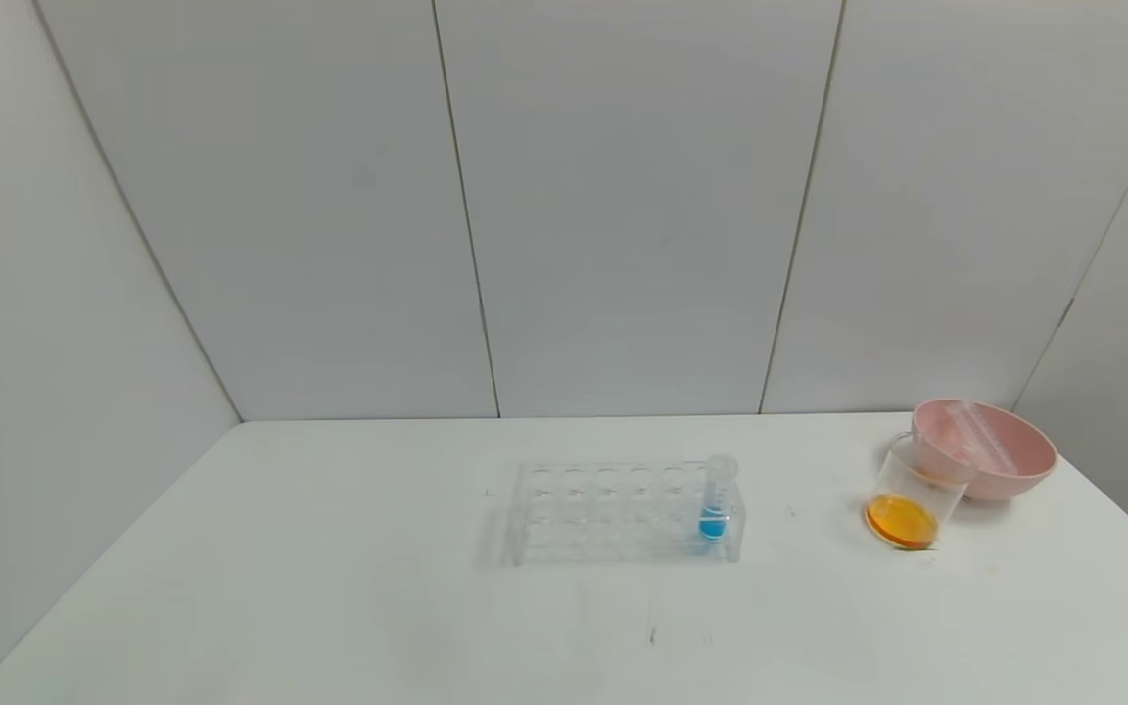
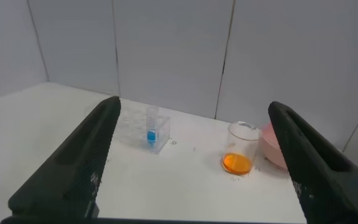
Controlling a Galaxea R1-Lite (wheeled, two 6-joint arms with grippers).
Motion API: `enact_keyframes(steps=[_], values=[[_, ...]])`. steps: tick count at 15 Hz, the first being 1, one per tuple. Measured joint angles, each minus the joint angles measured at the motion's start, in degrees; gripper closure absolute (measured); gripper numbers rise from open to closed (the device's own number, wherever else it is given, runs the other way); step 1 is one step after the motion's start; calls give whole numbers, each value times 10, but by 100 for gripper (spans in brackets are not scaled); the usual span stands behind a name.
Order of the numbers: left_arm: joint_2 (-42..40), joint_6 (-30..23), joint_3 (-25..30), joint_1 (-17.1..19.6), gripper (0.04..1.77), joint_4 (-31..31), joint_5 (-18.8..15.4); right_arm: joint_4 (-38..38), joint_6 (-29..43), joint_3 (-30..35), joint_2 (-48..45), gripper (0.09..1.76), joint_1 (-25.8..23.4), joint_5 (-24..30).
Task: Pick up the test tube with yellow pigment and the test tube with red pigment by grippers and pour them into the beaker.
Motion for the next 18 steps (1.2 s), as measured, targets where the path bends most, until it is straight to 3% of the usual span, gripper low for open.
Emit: enact_keyframes(steps=[4,7,9,11,13,16,18], values=[[0,0,0,0,9,0,0,-5,-8,28,-83,15,5,-74],[0,0,0,0,9,0,0,-33,-24,87,-126,15,7,-145],[0,0,0,0,9,0,0,-39,-42,152,-137,15,7,-151],[0,0,0,0,9,0,0,35,-46,187,-141,15,7,-153],[0,0,0,0,9,0,0,92,-41,187,-142,15,11,-163],[0,0,0,0,9,0,0,88,-11,185,-143,14,13,-169],[0,0,0,0,9,0,0,68,53,192,-143,14,13,-180]])
